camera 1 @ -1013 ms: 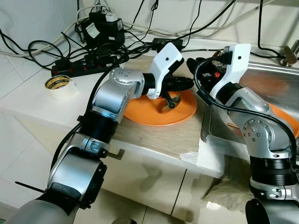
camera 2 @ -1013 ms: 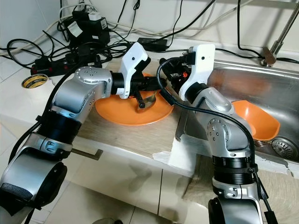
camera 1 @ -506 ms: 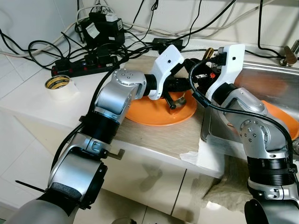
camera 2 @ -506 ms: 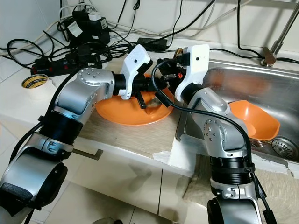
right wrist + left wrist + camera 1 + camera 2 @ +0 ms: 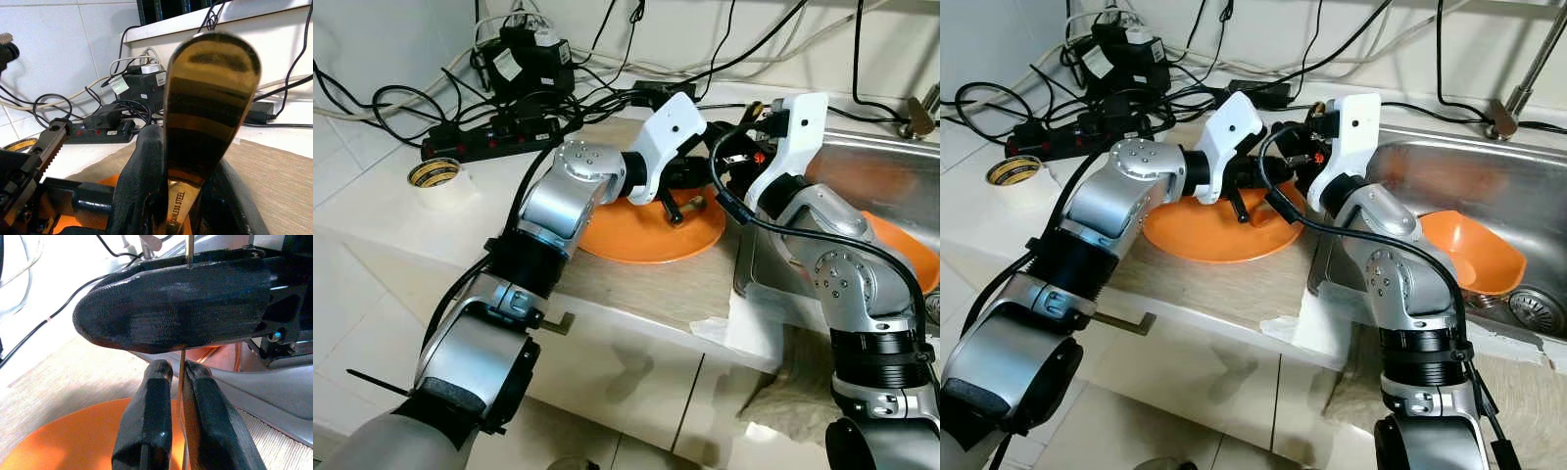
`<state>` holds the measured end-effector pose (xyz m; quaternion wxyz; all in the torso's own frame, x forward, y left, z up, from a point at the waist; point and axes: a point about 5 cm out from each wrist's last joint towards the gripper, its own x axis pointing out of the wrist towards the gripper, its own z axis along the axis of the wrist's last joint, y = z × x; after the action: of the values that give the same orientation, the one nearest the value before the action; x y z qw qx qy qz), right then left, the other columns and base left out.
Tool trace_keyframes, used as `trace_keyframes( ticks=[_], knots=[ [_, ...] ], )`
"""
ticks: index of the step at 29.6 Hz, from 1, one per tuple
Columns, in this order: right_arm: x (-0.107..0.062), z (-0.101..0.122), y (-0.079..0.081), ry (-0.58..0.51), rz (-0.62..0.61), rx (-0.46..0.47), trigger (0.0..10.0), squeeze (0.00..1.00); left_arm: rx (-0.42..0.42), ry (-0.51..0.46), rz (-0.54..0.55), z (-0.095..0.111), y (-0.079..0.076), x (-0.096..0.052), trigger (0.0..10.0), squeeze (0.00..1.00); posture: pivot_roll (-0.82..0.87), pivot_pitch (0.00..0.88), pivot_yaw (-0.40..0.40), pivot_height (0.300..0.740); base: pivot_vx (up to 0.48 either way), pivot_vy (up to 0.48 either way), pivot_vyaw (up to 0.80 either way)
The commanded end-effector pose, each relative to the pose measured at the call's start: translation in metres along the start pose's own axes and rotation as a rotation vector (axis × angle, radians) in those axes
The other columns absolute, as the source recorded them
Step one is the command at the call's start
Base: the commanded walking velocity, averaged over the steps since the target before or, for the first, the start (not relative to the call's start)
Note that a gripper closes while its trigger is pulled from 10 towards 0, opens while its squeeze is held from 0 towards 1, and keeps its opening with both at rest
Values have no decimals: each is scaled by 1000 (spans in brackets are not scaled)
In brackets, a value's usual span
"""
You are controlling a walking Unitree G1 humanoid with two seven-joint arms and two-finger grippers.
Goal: Kitchen organization
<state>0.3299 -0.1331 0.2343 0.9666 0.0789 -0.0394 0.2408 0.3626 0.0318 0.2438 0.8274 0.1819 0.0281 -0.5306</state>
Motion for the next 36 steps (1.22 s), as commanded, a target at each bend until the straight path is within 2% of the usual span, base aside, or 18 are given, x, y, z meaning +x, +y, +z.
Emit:
trace_keyframes(
  ticks=[1, 3, 21, 28, 29, 30, 31, 36],
  knots=[
    [-6, -14, -18, 88, -103, -14, 0, 0, 44, 13, 85, 4, 16, -12, 10000, 1000, -110, 0, 57, 740, 0, 0, 0],
    [-5, -15, -18, 93, -107, -22, 10000, 0, 41, 12, 86, 3, 16, -13, 10000, 1000, -109, 0, 56, 740, 0, 0, 0],
    [-3, -11, -19, 71, -107, -20, 10000, 0, 31, 39, 101, -7, 18, -18, 10000, 1000, -104, 0, 52, 740, 0, 0, 0],
    [7, 12, -14, -27, -56, -62, 10000, 0, 13, 69, 137, -17, 18, -18, 10000, 1000, -101, 0, 47, 740, 0, 0, 0],
    [8, 17, -14, -45, -48, -64, 10000, 0, 12, 78, 132, -18, 18, -17, 10000, 918, -102, 0, 47, 740, 0, 0, 0],
    [10, 22, -14, -61, -43, -67, 10000, 0, 9, 82, 129, -19, 17, -17, 10000, 765, -102, 0, 46, 740, 0, 0, 0],
    [11, 26, -14, -78, -39, -71, 10000, 0, 6, 84, 123, -20, 16, -17, 10000, 0, -103, 0, 46, 740, 0, 0, 0],
    [16, 49, -21, -150, -46, -94, 10000, 0, -1, 87, 125, -23, 14, -14, 10000, 0, -105, 0, 49, 740, 0, 0, 0]
  ],
)
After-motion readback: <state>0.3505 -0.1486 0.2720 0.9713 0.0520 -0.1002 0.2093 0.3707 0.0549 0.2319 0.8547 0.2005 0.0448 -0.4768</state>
